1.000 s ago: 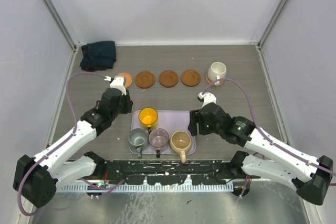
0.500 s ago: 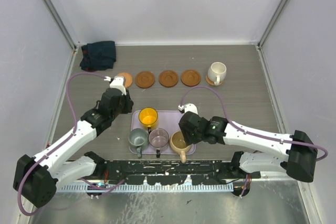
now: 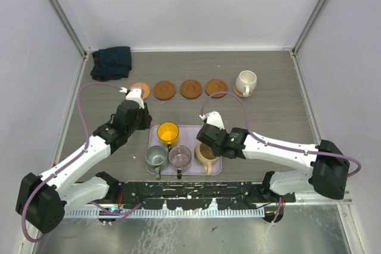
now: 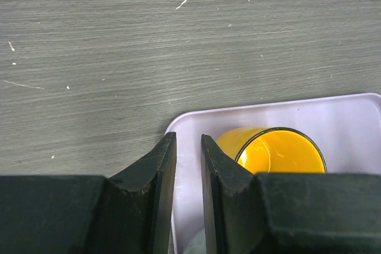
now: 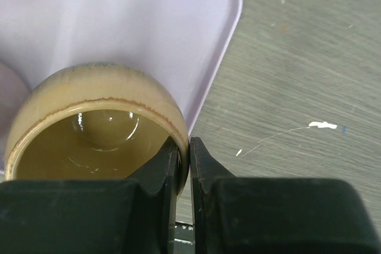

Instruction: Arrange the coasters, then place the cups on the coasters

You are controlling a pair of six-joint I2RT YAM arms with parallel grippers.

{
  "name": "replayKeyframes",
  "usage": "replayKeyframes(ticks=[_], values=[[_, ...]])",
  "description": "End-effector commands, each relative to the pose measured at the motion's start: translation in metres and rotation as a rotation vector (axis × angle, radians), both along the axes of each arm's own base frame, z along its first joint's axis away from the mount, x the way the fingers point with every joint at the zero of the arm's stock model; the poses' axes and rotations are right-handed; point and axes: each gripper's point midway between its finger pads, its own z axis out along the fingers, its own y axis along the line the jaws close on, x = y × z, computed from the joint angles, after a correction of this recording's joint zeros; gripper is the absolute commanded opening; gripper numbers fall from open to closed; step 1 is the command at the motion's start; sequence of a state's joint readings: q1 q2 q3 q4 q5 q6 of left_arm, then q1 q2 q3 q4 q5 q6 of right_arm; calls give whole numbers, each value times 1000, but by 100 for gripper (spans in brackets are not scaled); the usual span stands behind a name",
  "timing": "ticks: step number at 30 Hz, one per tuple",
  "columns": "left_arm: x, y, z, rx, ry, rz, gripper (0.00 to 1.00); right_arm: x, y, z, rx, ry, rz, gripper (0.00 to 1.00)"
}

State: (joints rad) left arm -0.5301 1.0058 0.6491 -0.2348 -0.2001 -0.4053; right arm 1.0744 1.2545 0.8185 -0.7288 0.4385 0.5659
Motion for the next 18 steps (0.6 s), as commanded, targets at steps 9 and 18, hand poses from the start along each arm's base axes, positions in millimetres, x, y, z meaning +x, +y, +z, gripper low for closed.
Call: replayKeyframes(ticks=[9,18], values=[[9,-9,4,-35,-33,-9,25,63,29,56,-13,-292,-29,11],[7,-4,5,-20,-47,0,26,86,27,35,-118,-279,-24,15]])
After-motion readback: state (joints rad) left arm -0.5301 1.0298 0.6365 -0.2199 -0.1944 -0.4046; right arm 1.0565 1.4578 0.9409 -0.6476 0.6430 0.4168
